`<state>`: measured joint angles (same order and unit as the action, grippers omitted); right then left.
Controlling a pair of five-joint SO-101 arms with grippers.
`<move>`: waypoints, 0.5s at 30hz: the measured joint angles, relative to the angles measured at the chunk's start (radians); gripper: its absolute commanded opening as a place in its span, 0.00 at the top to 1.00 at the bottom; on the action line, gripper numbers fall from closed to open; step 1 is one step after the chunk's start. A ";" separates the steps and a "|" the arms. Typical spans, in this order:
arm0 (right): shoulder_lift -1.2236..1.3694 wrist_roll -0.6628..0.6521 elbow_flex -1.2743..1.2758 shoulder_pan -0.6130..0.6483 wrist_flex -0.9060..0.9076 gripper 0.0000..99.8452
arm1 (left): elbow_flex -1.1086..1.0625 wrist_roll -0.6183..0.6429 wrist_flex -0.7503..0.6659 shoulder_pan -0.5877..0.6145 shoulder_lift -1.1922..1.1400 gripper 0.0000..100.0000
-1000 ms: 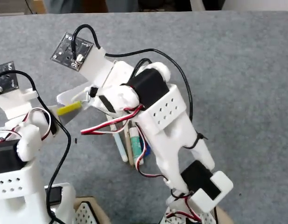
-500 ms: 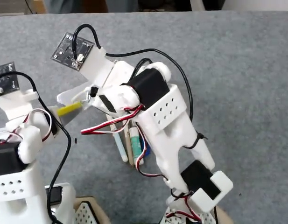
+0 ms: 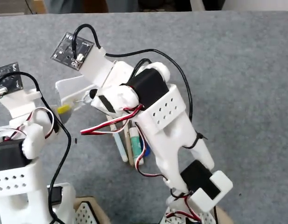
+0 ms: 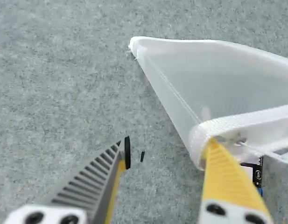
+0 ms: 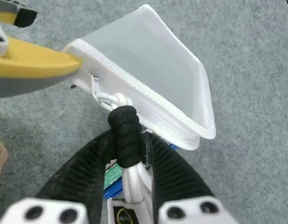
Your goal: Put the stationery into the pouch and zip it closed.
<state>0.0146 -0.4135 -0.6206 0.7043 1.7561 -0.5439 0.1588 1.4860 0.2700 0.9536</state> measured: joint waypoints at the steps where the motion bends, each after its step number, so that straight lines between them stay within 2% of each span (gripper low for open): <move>1: 0.000 0.002 0.000 0.000 0.000 0.99 | 0.000 0.000 0.000 0.000 0.000 0.74; 4: 0.000 0.005 0.000 0.000 0.000 0.99 | 0.000 0.000 0.000 0.000 0.000 0.80; 9: 0.000 0.005 0.000 0.002 0.000 0.99 | -0.002 -0.032 -0.003 0.000 -0.002 0.98; 12: 0.000 0.005 0.000 0.002 0.000 0.99 | -0.002 -0.041 -0.009 -0.002 -0.003 0.95; 15: 0.000 0.006 0.000 0.002 0.000 0.99 | -0.002 -0.043 -0.009 -0.002 -0.008 0.97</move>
<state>0.0146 -0.4074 -0.6206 0.7058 1.7561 -0.5455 0.1158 1.4768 0.2685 0.9459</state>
